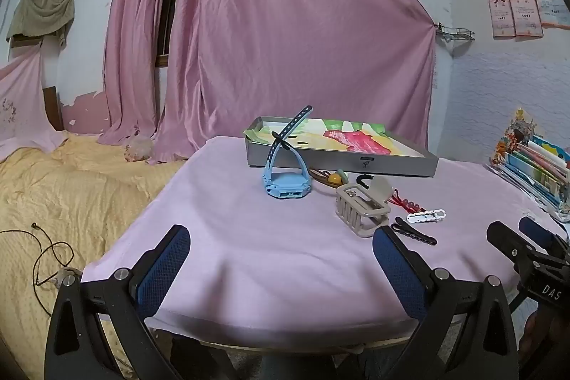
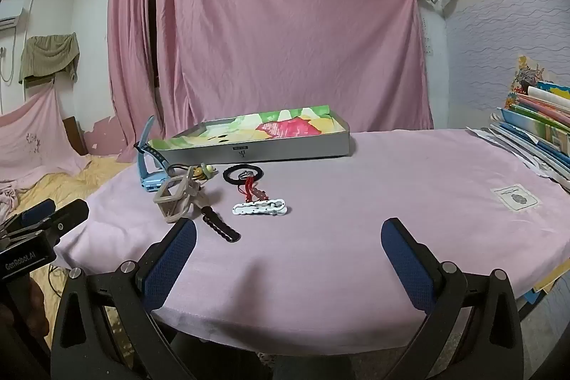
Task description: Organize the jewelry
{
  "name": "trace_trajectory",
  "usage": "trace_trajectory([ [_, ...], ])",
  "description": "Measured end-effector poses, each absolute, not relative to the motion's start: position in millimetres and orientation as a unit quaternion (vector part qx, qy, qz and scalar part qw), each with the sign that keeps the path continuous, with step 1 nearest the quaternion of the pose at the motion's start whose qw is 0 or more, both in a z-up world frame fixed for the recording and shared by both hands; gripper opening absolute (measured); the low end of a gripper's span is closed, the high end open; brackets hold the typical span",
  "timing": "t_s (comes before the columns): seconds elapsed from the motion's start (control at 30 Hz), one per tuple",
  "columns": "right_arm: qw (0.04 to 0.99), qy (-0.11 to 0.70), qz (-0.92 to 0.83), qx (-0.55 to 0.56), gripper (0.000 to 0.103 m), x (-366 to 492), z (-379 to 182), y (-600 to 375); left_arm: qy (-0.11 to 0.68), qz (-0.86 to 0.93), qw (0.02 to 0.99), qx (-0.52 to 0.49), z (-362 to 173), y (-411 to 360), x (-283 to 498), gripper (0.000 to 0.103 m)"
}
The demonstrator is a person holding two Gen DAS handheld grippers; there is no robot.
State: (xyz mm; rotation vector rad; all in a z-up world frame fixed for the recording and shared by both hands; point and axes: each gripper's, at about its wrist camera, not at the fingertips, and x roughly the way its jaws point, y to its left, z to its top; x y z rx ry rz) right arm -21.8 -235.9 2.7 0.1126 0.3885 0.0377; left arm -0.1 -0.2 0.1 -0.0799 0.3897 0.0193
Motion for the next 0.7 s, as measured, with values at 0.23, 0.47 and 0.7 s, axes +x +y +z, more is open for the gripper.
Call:
trace_trajectory([
  [0.23,0.979,0.194,0.021,0.057,0.102,-20.0,2.1,-235.4,0.193,0.008,0.98,-0.045,0.7,-5.0,-1.0,0.103],
  [0.47,0.98,0.192,0.021,0.057,0.102,-20.1,2.0,-235.3,0.193,0.009,0.98,-0.055,0.4,4.6,1.9,0.103],
  [0.7,0.979,0.192,0.021,0.057,0.102,-20.8,1.9,-235.0,0.193,0.009,0.98,-0.056,0.5,5.0,1.8,0.103],
])
